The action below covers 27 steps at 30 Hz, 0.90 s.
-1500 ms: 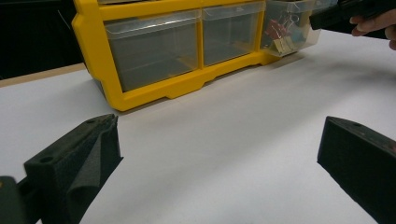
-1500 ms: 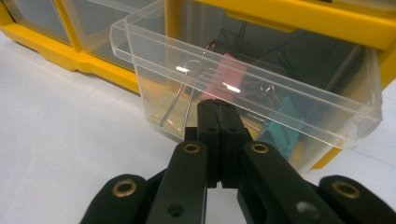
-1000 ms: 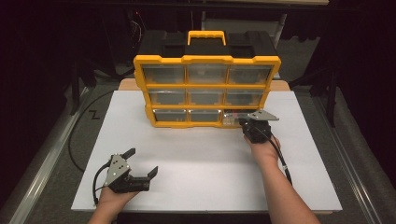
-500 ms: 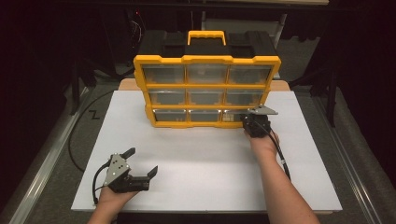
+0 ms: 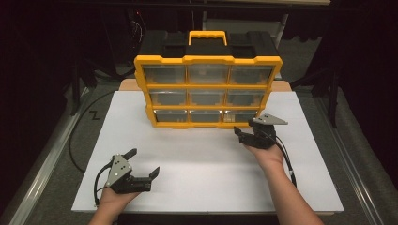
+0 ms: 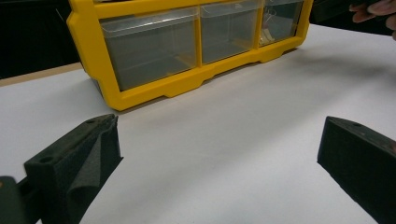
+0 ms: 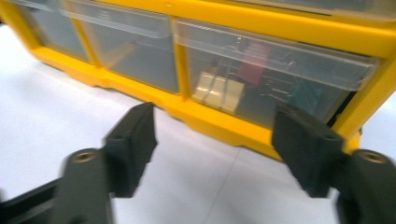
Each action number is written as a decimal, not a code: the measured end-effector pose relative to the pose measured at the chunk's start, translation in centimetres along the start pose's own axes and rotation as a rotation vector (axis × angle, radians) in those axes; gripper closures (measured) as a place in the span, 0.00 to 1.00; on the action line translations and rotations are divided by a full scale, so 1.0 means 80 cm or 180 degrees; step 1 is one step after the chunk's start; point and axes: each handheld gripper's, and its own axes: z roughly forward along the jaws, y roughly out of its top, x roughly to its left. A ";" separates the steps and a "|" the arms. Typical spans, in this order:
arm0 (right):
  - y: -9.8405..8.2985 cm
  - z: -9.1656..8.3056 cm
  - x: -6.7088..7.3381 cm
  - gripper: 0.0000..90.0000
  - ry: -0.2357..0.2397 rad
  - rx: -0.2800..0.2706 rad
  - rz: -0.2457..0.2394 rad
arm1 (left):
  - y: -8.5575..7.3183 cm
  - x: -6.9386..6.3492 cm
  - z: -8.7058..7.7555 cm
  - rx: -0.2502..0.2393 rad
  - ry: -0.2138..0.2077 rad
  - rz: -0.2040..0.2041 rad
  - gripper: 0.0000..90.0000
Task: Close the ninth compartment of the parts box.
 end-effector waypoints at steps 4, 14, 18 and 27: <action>-0.007 -0.014 0.005 0.20 0.0089 -0.0048 -0.0035 | 0.000 0.001 0.000 0.0012 0.0003 -0.0004 0.00; -0.029 -0.048 0.010 0.01 0.0114 -0.0145 -0.0132 | -0.001 0.002 0.001 0.0031 0.0025 -0.0014 0.00; -0.043 -0.061 0.008 0.01 0.0111 -0.0166 -0.0136 | -0.002 0.002 0.001 0.0042 0.0034 -0.0016 0.00; -0.081 -0.096 0.008 0.01 -0.0046 -0.0289 -0.0196 | -0.004 0.004 0.000 0.0061 0.0062 -0.0050 0.00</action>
